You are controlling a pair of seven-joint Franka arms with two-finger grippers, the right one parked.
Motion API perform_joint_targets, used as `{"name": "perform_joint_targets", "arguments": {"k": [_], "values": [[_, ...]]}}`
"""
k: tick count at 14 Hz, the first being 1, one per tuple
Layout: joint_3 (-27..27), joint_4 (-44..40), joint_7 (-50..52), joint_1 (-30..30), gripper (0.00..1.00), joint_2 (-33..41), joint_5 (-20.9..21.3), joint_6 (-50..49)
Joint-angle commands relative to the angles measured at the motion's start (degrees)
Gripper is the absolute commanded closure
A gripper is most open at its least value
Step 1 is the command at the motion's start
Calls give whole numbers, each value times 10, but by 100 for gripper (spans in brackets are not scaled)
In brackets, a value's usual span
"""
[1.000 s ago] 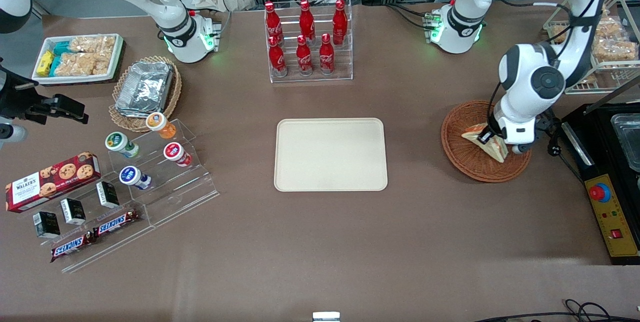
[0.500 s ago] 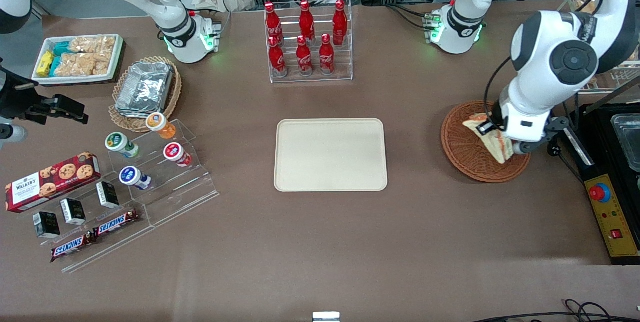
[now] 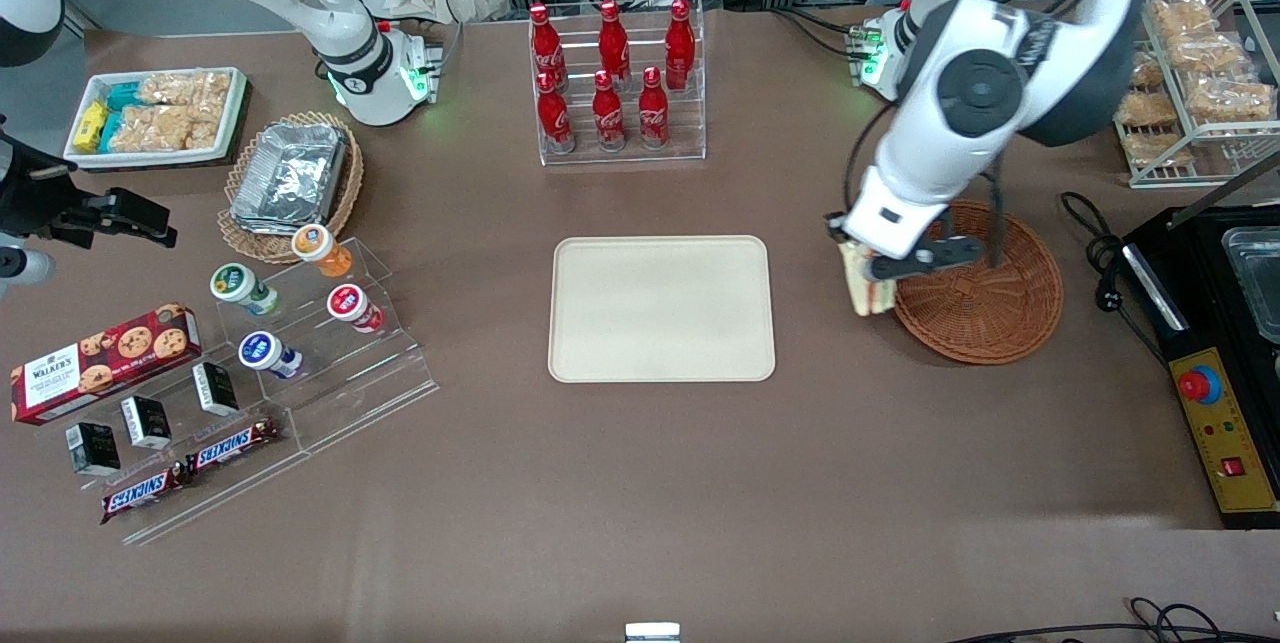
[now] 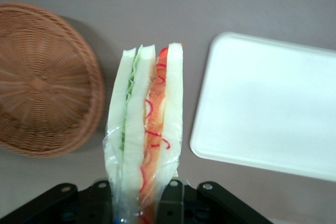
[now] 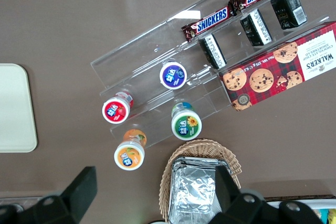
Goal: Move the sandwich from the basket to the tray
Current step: 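Carry the held sandwich over the white tray and lower it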
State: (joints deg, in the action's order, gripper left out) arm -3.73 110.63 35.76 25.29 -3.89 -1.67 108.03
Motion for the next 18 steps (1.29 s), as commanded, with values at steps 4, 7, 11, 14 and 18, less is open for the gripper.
{"name": "perform_joint_targets", "arguments": {"k": [4, 7, 11, 14, 18], "values": [[5, -14, -12, 69, 100, -89, 0, 71], [5, 48, 18, 87, 100, -112, 2, 183], [5, 79, 11, 101, 100, -160, 4, 281], [5, 80, 4, 105, 100, -182, 4, 298], [5, 79, 5, 106, 100, -199, 10, 315]]}}
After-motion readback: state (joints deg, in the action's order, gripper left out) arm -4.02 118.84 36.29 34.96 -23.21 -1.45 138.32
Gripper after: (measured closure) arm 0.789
